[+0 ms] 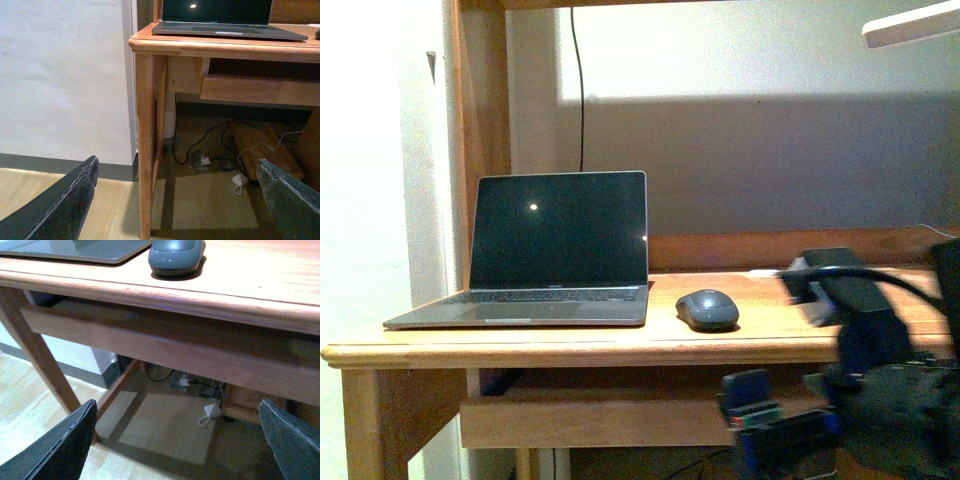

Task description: Place mouse

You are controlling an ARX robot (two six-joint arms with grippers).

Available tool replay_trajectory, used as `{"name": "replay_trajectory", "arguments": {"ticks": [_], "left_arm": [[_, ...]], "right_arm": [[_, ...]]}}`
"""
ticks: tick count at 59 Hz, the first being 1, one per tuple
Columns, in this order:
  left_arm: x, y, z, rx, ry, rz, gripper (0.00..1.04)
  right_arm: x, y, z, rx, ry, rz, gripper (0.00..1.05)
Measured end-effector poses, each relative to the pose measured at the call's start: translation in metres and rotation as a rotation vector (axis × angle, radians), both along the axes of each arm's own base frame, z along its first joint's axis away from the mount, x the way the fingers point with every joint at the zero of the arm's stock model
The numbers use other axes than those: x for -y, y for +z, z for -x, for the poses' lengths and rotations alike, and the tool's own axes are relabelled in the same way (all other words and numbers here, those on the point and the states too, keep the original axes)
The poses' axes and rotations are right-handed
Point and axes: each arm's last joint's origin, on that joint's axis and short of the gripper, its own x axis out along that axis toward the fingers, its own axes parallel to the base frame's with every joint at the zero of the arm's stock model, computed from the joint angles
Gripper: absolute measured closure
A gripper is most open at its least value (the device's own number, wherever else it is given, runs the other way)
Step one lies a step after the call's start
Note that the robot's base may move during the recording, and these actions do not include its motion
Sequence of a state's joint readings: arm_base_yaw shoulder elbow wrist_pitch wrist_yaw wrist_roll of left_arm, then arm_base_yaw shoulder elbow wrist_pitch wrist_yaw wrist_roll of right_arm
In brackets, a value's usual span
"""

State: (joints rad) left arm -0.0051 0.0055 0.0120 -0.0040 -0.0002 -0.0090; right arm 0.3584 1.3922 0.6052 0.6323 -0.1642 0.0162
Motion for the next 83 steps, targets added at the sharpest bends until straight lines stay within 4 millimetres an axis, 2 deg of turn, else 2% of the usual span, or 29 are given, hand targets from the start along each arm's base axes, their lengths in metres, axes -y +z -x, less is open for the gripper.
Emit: {"name": "replay_trajectory", "arguments": {"ticks": [7,14,23,34,39,45,49,71,83], "left_arm": [[0.000,0.000,0.000,0.000,0.000,0.000,0.08],[0.000,0.000,0.000,0.000,0.000,0.000,0.08],[0.000,0.000,0.000,0.000,0.000,0.000,0.08],[0.000,0.000,0.000,0.000,0.000,0.000,0.08],[0.000,0.000,0.000,0.000,0.000,0.000,0.08],[0.000,0.000,0.000,0.000,0.000,0.000,0.08],[0.000,0.000,0.000,0.000,0.000,0.000,0.08],[0.000,0.000,0.000,0.000,0.000,-0.001,0.08],[0.000,0.000,0.000,0.000,0.000,-0.001,0.08]], "right_arm": [[0.034,0.003,0.040,-0.008,0.027,-0.077,0.07],[0.058,-0.003,0.079,-0.002,0.028,-0.125,0.07],[0.073,-0.019,0.120,0.006,-0.011,-0.137,0.07],[0.081,-0.026,0.156,0.040,-0.005,-0.149,0.07],[0.085,-0.032,0.164,0.050,-0.037,-0.153,0.07],[0.090,-0.046,0.166,0.129,-0.330,-0.076,0.23],[0.101,-0.050,0.166,0.152,-0.493,-0.033,0.38],[0.103,-0.049,0.167,0.167,-0.516,-0.004,1.02],[0.104,-0.049,0.167,0.167,-0.516,-0.005,0.69]]}}
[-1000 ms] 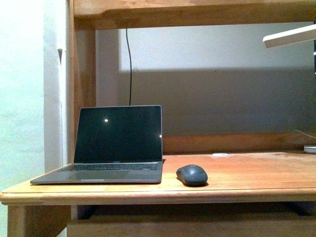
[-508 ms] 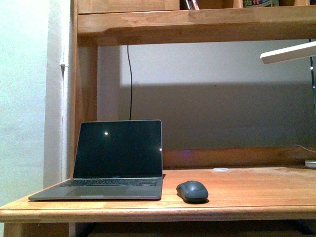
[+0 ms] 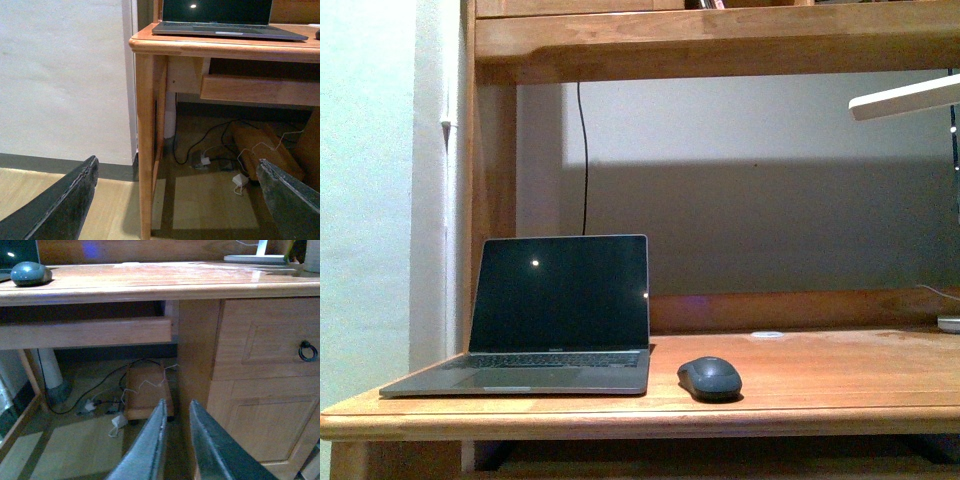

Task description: Place mouse

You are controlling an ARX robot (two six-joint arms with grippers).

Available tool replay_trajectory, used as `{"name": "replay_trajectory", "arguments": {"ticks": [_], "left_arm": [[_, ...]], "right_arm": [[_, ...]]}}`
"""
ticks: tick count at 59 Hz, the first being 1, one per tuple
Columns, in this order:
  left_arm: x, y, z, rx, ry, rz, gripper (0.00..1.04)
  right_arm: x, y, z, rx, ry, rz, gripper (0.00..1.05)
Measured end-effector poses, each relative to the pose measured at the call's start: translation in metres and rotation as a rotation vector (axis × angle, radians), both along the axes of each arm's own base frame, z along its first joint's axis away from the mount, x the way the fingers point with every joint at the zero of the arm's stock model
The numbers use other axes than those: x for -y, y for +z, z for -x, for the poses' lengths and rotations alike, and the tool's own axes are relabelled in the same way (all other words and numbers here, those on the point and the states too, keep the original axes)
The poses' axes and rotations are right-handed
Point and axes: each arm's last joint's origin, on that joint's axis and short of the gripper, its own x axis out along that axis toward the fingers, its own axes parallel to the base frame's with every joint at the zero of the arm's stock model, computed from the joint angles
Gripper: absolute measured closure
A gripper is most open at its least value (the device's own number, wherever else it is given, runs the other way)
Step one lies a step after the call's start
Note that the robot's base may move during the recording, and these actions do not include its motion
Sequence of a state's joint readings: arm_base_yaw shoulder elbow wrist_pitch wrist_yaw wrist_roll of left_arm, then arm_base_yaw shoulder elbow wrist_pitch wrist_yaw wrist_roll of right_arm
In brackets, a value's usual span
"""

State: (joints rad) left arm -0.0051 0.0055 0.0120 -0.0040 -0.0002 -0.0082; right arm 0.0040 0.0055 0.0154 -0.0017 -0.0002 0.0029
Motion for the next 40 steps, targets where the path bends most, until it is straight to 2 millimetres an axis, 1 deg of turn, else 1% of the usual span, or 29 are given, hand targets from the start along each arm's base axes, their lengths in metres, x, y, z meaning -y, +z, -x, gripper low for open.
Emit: {"name": "replay_trajectory", "arguments": {"ticks": [2,3,7,21,22,26,40], "left_arm": [[0.0000,0.0000,0.0000,0.000,0.000,0.000,0.08],[0.0000,0.0000,0.0000,0.000,0.000,0.000,0.08],[0.0000,0.0000,0.0000,0.000,0.000,0.000,0.08],[0.0000,0.0000,0.0000,0.000,0.000,0.000,0.08],[0.0000,0.0000,0.0000,0.000,0.000,0.000,0.08],[0.0000,0.0000,0.0000,0.000,0.000,0.000,0.08],[0.0000,0.0000,0.0000,0.000,0.000,0.000,0.08]], "right_arm": [[0.0000,0.0000,0.0000,0.000,0.000,0.000,0.64],[0.0000,0.0000,0.0000,0.000,0.000,0.000,0.59],[0.0000,0.0000,0.0000,0.000,0.000,0.000,0.45],[0.0000,0.0000,0.0000,0.000,0.000,0.000,0.07],[0.0000,0.0000,0.0000,0.000,0.000,0.000,0.06],[0.0000,0.0000,0.0000,0.000,0.000,0.000,0.07],[0.0000,0.0000,0.0000,0.000,0.000,0.000,0.07]]}}
